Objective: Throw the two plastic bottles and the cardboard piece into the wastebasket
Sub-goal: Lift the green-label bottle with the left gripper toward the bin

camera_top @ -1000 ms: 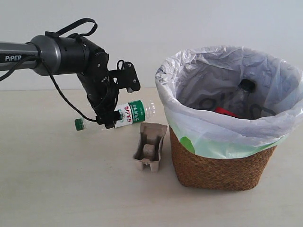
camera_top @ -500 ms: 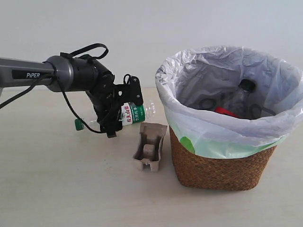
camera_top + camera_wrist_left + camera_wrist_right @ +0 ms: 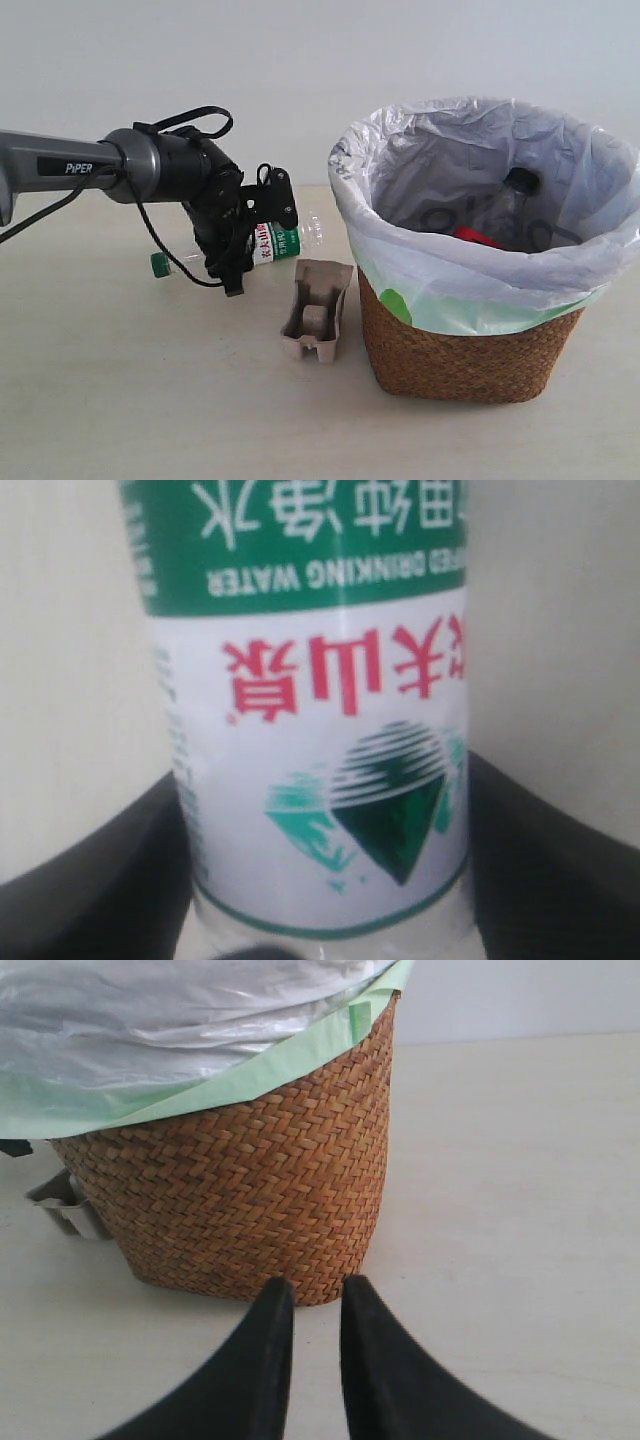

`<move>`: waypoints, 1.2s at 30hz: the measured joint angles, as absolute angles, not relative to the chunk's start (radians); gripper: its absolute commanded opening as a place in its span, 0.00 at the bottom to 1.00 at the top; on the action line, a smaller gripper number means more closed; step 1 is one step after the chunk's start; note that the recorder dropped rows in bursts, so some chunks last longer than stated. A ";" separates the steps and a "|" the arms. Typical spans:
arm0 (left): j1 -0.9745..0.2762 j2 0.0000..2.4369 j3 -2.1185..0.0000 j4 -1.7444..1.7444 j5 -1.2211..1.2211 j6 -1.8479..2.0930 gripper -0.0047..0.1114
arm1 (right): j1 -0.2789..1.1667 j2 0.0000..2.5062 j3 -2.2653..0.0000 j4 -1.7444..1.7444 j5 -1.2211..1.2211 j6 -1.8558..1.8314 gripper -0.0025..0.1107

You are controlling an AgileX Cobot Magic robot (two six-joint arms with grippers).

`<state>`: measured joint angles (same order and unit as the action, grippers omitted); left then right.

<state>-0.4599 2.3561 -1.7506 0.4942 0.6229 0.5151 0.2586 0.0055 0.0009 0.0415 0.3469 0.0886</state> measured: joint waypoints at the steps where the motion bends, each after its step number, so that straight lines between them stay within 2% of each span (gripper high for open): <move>1: -0.458 2.351 -1.751 0.497 0.641 0.504 0.07 | 0.259 0.005 0.001 0.041 0.347 0.089 0.14; 3: -0.439 2.323 -1.749 0.460 0.710 0.470 0.07 | 0.259 0.005 0.001 0.041 0.347 0.089 0.14; 11: -0.276 2.056 -1.679 -0.076 0.812 0.571 0.07 | 0.259 0.005 0.001 0.041 0.347 0.089 0.14; 17: -0.177 1.836 -1.475 -0.229 0.819 0.572 0.07 | 0.259 0.005 0.001 0.041 0.347 0.089 0.14; 22: -0.115 1.593 -1.233 -0.389 0.705 0.572 0.07 | 0.259 0.005 0.001 0.041 0.347 0.089 0.14; 30: -0.066 1.266 -0.985 -0.444 0.710 0.471 0.07 | 0.259 0.005 0.001 0.041 0.347 0.089 0.14; 36: 0.039 1.120 -0.835 -0.375 0.729 0.377 0.07 | 0.259 0.005 0.001 0.041 0.347 0.089 0.14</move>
<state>0.0391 1.1204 -0.8346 -0.3746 0.7290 0.3774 0.2586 0.0055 0.0009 0.0415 0.3469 0.0886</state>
